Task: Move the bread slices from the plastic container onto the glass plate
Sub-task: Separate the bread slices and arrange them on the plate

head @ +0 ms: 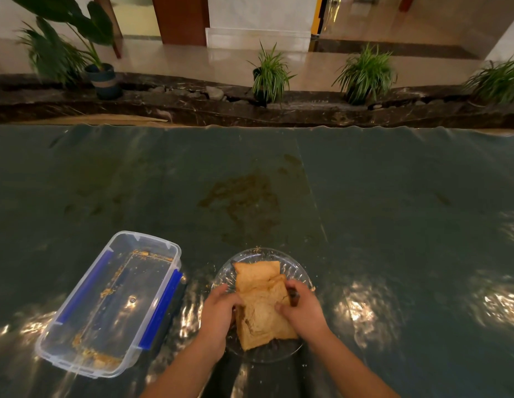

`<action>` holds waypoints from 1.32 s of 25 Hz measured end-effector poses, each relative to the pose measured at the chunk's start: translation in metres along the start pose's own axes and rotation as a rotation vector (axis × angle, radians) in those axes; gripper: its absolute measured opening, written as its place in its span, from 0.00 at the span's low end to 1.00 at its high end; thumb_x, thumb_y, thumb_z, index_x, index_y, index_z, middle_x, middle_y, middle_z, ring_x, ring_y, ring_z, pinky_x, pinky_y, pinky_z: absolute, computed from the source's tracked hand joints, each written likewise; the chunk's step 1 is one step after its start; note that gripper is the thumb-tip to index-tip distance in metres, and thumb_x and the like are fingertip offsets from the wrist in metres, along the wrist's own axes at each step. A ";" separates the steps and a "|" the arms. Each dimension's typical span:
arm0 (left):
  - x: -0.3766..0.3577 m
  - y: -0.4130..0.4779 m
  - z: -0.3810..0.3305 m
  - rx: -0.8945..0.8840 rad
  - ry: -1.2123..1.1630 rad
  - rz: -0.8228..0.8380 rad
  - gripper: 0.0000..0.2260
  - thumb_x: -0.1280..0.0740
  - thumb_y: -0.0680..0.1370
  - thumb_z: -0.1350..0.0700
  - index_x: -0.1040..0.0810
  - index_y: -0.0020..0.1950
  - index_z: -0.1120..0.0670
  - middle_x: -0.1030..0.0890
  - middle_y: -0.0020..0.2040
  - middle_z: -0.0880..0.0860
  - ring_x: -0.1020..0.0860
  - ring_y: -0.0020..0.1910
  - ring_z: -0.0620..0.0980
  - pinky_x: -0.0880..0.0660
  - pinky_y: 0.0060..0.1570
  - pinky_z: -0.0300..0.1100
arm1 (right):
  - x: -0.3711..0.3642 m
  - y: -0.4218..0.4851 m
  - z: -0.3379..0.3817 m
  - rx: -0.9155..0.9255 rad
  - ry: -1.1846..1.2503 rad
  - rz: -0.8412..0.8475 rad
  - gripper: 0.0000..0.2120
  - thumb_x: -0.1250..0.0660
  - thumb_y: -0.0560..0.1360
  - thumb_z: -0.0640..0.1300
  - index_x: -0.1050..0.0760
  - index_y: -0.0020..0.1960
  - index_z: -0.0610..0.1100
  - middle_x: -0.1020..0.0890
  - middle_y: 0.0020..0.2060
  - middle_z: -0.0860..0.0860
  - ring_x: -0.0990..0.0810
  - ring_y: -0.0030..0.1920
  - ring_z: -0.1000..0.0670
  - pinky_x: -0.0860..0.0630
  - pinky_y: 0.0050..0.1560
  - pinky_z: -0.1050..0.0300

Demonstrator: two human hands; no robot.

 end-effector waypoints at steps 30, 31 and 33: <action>0.001 -0.004 0.021 0.106 0.115 -0.034 0.12 0.39 0.78 0.54 0.19 0.45 0.59 0.15 0.39 0.58 0.17 0.42 0.58 0.22 0.40 0.48 | 0.003 -0.021 -0.025 -0.043 0.218 0.059 0.20 0.26 0.66 0.33 0.20 0.49 0.56 0.15 0.49 0.52 0.16 0.50 0.48 0.17 0.51 0.40; -0.001 -0.003 0.021 0.112 0.113 -0.023 0.12 0.38 0.78 0.52 0.18 0.47 0.58 0.14 0.40 0.58 0.17 0.44 0.58 0.21 0.42 0.50 | 0.003 -0.020 -0.027 -0.053 0.195 0.050 0.19 0.26 0.67 0.34 0.20 0.50 0.55 0.15 0.50 0.53 0.17 0.51 0.48 0.18 0.52 0.41; -0.002 -0.001 0.019 0.103 0.088 -0.021 0.13 0.38 0.77 0.52 0.18 0.49 0.60 0.15 0.41 0.58 0.17 0.44 0.59 0.21 0.47 0.52 | 0.002 -0.018 -0.024 -0.044 0.129 0.040 0.18 0.26 0.68 0.36 0.22 0.53 0.54 0.16 0.51 0.55 0.18 0.53 0.51 0.19 0.55 0.44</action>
Point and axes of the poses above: each hand's wrist, its own y-axis towards the middle knuckle, its own x-axis out of the back of the hand, z = x × y, the point moved 10 cm from there along y, towards the middle knuckle
